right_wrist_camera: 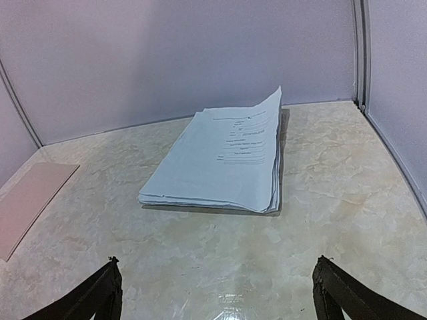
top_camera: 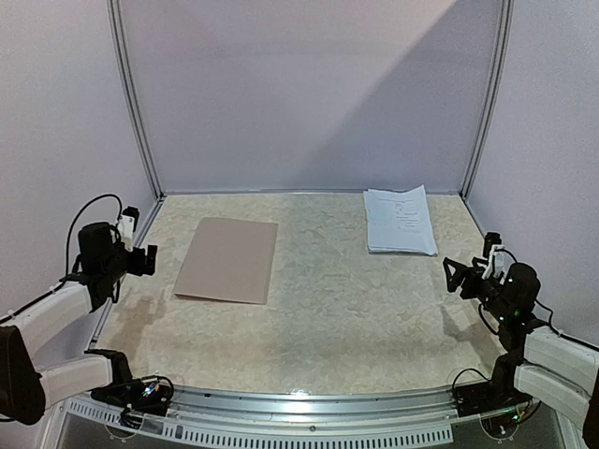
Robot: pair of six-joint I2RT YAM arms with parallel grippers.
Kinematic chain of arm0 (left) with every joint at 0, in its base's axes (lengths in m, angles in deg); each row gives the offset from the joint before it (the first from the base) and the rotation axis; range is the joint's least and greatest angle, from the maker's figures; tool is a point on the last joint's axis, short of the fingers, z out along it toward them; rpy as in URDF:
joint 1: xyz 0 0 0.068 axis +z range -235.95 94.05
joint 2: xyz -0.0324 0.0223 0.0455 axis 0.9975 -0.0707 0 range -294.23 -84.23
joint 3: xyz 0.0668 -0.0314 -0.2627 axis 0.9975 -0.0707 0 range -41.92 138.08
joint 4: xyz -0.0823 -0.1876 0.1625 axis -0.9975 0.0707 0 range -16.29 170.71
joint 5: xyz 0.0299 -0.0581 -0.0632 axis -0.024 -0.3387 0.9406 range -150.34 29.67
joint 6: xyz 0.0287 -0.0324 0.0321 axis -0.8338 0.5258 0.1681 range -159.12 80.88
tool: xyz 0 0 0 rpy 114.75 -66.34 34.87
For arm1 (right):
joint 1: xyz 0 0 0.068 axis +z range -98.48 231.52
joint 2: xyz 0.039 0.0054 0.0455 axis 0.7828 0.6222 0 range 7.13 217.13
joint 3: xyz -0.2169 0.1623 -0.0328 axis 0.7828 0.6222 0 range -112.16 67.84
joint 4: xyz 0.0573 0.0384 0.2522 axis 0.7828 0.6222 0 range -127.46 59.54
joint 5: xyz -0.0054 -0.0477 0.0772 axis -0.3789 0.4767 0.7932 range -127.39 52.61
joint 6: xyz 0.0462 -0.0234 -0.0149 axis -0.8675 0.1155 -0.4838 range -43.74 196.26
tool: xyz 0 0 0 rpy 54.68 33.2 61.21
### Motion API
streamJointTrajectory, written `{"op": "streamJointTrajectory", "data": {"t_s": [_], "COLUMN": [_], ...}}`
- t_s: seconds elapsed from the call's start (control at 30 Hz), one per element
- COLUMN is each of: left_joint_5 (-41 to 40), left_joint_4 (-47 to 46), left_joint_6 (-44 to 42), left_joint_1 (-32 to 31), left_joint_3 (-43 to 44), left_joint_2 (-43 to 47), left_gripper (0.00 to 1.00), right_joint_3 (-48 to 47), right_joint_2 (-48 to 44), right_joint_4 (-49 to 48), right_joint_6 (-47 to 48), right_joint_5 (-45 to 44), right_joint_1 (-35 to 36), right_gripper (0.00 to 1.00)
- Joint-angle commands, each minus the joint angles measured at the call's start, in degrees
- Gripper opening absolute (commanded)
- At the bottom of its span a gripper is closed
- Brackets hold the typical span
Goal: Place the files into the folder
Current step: Pick up the folder from the center of the board.
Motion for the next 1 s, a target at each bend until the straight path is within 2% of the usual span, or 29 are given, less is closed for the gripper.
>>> {"op": "streamJointTrajectory", "data": {"t_s": [0.0, 0.1, 0.17, 0.27, 0.4, 0.53, 0.67, 0.9, 0.97], "left_joint_5": [12.0, 24.1, 19.9, 9.2, -6.7, -14.1, -16.5, -22.6, -23.2], "left_joint_4": [5.3, 26.3, 32.0, 32.2, 26.7, 22.3, 13.8, -4.5, -8.0], "left_joint_6": [-13.2, -40.3, -45.4, -46.7, -50.2, -53.7, -54.1, -57.4, -59.1], "left_joint_1": [0.3, -2.2, -8.0, -16.5, -28.0, -36.3, -38.2, -38.3, -38.2], "left_joint_3": [3.2, 9.3, 12.0, 12.5, 8.1, 2.8, -0.6, -8.8, -10.9], "left_joint_2": [0.5, -2.3, -3.1, -4.8, -7.5, -10.0, -11.4, -12.5, -13.0], "left_gripper": [0.99, 0.99, 0.97, 0.96, 0.95, 0.90, 0.87, 0.70, 0.68], "right_joint_3": [-0.7, -2.4, -4.2, -7.8, -11.9, -14.8, -14.8, -15.0, -14.9], "right_joint_2": [0.4, 1.0, 2.1, 4.7, 9.4, 14.8, 16.6, 15.9, 15.7], "right_joint_4": [2.2, 0.3, -0.6, 0.6, 0.5, 2.6, 1.8, 3.0, 3.1], "right_joint_6": [-5.7, -10.5, -11.1, -13.3, -15.2, -15.5, -15.9, -15.3, -15.1], "right_joint_5": [-0.9, 4.0, 8.1, 12.1, 20.5, 24.1, 24.7, 24.1, 23.8], "right_joint_1": [-0.2, -0.2, -0.1, -0.1, -0.1, 0.6, 1.7, 1.8, 1.9], "right_gripper": [0.99, 0.99, 0.99, 0.99, 0.99, 0.99, 0.99, 0.99, 0.99]}}
